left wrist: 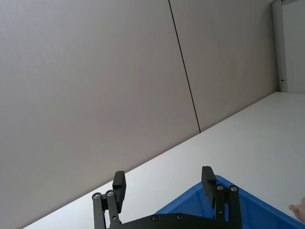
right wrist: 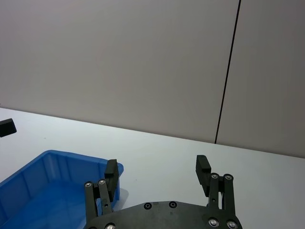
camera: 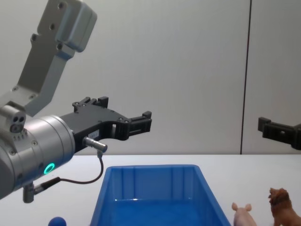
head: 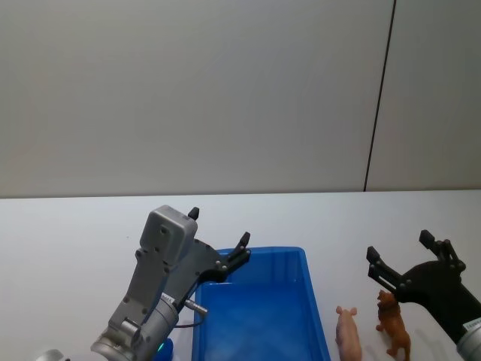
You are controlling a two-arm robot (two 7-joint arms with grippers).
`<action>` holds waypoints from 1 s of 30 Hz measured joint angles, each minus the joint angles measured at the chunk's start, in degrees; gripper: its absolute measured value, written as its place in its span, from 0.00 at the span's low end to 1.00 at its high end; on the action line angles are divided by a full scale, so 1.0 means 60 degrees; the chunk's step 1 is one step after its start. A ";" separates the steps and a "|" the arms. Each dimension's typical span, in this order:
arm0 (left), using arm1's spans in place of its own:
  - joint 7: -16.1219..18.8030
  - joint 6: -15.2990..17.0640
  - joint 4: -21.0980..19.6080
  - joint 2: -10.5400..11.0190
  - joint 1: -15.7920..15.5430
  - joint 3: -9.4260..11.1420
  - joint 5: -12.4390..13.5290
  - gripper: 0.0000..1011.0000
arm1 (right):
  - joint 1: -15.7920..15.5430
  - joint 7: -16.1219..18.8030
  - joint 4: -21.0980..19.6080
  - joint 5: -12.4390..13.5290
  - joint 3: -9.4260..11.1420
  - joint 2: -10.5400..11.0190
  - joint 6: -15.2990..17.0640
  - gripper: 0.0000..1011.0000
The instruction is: Pick up the two dolls from the table and place them into the box.
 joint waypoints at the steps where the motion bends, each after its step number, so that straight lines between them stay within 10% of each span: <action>1: 0.0000 0.0000 0.0000 0.0000 0.0000 -0.0001 0.0000 0.99 | 0.0000 0.0000 0.0001 0.0000 0.0000 0.0000 0.0000 0.99; 30: 0.0000 0.0000 0.0000 0.0000 0.0000 0.0000 0.0000 0.99 | 0.0000 0.0000 0.0001 0.0000 0.0000 0.0000 0.0000 0.99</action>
